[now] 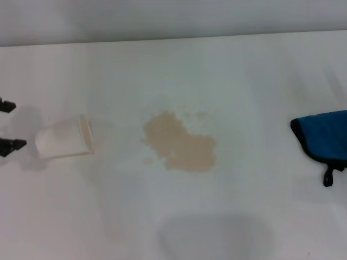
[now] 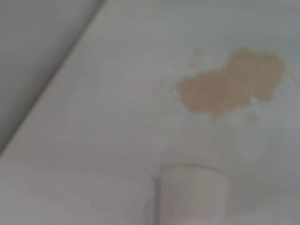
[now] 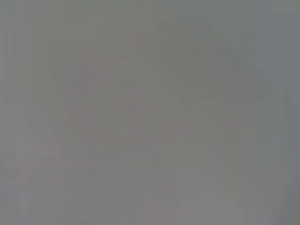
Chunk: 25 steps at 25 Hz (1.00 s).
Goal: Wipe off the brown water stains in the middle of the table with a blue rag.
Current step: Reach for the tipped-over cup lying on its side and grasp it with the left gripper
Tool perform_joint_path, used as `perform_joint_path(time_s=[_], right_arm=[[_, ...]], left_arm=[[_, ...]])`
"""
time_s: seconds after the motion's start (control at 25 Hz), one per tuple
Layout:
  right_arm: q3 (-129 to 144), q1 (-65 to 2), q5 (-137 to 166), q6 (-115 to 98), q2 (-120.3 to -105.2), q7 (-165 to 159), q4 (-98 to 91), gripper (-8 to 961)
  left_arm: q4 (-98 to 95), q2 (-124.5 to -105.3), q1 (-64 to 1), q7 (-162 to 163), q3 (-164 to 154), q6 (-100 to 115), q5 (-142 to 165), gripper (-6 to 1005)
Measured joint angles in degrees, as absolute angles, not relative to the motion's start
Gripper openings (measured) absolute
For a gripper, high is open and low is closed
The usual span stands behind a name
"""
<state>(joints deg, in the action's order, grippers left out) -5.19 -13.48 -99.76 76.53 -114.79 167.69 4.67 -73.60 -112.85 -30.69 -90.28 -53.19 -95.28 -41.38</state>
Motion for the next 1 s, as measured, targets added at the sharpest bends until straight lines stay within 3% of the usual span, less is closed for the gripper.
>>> perform_joint_path(time_s=[0.36, 0.56, 1.0], right_arm=[[-5.28, -13.04, -99.72, 78.09, -114.79, 167.69, 6.64, 857], [-4.96, -12.65, -99.57, 79.32, -114.78, 167.70, 7.28, 857], [-4.65, -11.38, -99.25, 82.43, -114.79, 167.69, 8.50, 857]], left_arm=[[-72.59, -115.24, -30.23, -95.63, -54.80, -92.92, -36.63, 813], [-72.81, -118.44, -29.33, -100.34, -55.08, -87.57, -33.61, 812], [-67.78, -118.75, -29.91, -101.32, -58.56, -81.61, -33.86, 816]])
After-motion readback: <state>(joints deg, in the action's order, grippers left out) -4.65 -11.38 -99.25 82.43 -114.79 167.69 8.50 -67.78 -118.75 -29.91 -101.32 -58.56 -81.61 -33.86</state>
